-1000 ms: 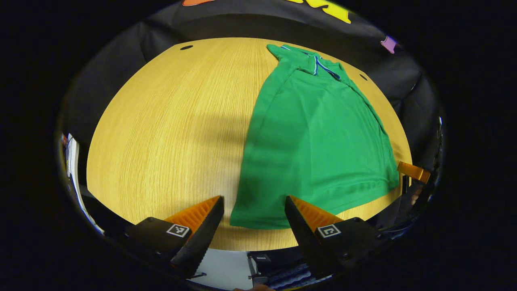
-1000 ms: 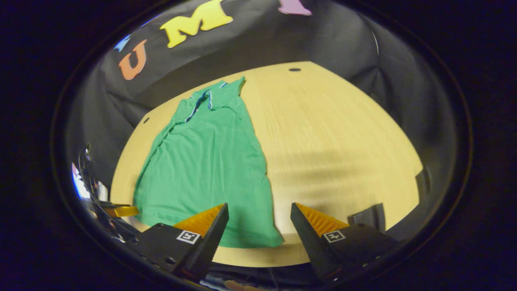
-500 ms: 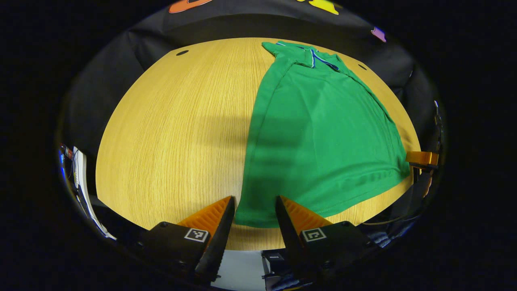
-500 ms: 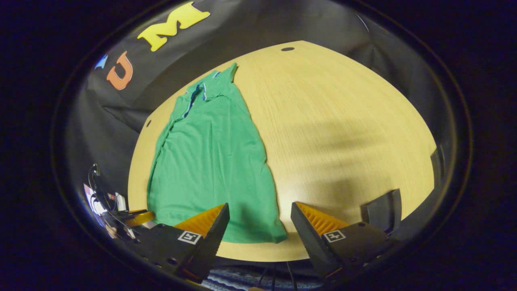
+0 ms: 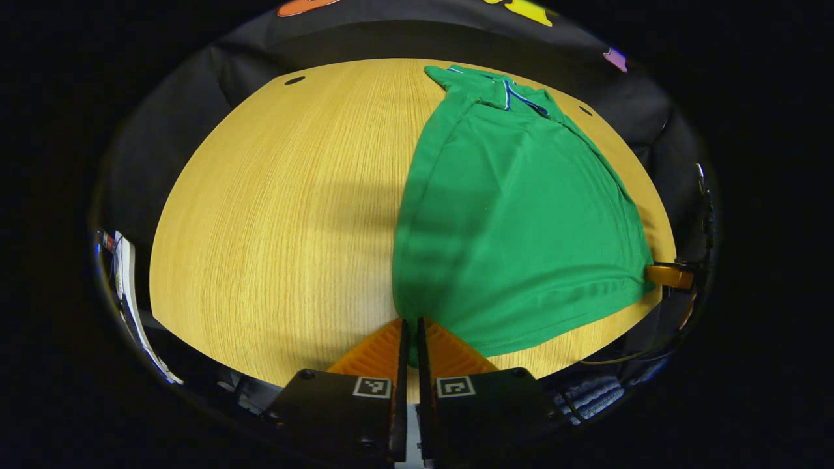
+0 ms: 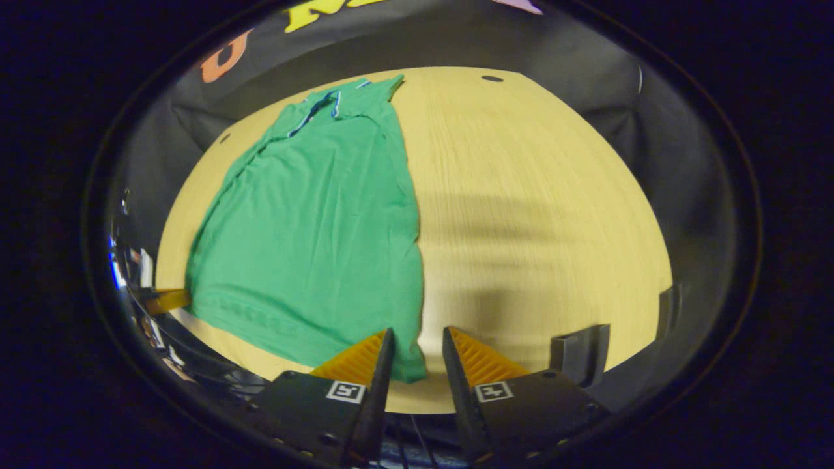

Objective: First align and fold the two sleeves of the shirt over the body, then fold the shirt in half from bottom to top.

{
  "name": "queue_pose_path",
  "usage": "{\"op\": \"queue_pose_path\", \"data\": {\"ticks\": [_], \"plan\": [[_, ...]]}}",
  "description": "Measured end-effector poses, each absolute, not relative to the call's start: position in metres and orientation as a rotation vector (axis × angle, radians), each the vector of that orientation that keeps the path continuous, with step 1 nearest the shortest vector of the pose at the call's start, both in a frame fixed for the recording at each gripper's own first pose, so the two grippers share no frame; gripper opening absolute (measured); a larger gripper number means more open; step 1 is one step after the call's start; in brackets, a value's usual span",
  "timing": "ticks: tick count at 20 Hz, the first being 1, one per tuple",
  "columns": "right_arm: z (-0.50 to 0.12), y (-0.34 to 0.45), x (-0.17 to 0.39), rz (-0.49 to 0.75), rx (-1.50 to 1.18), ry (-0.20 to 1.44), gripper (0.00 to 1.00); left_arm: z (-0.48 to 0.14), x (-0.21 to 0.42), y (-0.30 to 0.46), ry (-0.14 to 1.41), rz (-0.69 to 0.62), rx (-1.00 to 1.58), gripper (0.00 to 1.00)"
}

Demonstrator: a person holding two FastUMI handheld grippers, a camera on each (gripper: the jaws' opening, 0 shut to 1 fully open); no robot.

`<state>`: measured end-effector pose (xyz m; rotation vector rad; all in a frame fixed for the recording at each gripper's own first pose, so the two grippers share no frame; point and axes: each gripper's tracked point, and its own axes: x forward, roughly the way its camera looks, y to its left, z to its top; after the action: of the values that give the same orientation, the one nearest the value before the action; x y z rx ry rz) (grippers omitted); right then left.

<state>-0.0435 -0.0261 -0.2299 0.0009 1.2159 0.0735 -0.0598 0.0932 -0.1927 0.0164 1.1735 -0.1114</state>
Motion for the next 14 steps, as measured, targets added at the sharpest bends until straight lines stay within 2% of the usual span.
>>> {"op": "queue_pose_path", "data": {"ticks": [1,4,5,10,14], "plan": [[-0.228,-0.025,-0.043,0.075,-0.006,1.219,0.37,-0.191,-0.060,0.092,1.171,-0.113,0.019,0.08],[-0.229,-0.010,-0.047,0.122,0.048,1.257,0.33,-0.193,-0.058,0.091,1.166,-0.111,0.017,0.06],[-0.233,-0.009,-0.045,0.135,0.043,1.249,0.01,-0.192,-0.059,0.091,1.166,-0.109,0.017,0.06],[-0.221,-0.018,-0.040,0.120,-0.015,1.190,0.00,-0.191,-0.058,0.080,1.122,-0.127,-0.027,0.04],[-0.182,-0.017,-0.028,0.142,0.016,1.017,0.00,-0.183,-0.054,0.071,1.035,-0.140,-0.083,0.03]]}}
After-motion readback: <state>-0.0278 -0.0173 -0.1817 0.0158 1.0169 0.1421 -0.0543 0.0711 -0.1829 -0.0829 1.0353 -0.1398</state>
